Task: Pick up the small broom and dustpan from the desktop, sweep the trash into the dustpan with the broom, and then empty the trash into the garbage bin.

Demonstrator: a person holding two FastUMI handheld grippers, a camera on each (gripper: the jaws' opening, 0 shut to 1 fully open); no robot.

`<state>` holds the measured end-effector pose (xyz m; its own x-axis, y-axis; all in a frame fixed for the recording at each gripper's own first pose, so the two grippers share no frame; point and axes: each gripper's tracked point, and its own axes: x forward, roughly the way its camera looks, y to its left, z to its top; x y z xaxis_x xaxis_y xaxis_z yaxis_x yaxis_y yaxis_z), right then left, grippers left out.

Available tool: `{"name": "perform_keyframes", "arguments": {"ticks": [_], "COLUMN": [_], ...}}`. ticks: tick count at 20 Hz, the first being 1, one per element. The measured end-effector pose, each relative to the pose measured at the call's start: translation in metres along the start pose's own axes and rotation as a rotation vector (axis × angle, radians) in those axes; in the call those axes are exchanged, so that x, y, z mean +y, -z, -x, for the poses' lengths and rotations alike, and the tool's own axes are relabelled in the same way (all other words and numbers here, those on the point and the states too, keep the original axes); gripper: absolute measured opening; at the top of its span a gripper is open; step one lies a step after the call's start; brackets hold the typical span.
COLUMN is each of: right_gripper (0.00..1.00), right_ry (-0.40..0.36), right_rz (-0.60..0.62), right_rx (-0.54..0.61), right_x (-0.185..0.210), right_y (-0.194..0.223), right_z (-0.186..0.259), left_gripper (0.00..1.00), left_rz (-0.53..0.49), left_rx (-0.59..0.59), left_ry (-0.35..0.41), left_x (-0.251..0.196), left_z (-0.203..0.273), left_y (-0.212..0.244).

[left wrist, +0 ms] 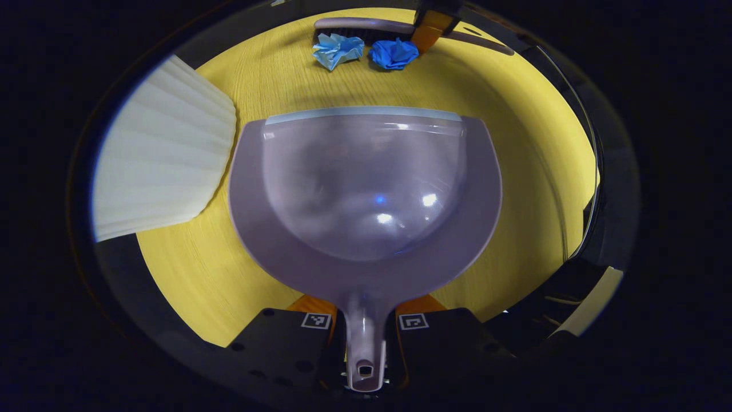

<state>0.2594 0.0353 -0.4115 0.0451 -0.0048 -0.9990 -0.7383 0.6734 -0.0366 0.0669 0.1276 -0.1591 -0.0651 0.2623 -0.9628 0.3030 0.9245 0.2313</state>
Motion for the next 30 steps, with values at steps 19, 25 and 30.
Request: {"name": "perform_keyframes", "arguments": {"ticks": [19, 25, 30], "right_gripper": [0.15, 0.15, 0.15], "right_ry": [-0.700, -0.722, -0.693], "right_rz": [-0.068, -0.238, -0.503], "right_rx": [0.136, -0.141, -0.531], "right_x": [0.161, 0.118, 0.061], "right_y": [0.063, 0.053, 0.066], "right_z": [0.038, 0.078, 0.107], "left_gripper": [0.27, 0.28, 0.29], "left_rz": [-0.071, -0.045, -0.008], "left_rx": [-0.157, -0.358, -0.543], "left_ry": [-0.006, -0.009, -0.028], "left_x": [0.003, -0.005, -0.008], "left_z": [-0.003, 0.022, 0.092], "left_y": [-0.012, -0.021, -0.009]}}
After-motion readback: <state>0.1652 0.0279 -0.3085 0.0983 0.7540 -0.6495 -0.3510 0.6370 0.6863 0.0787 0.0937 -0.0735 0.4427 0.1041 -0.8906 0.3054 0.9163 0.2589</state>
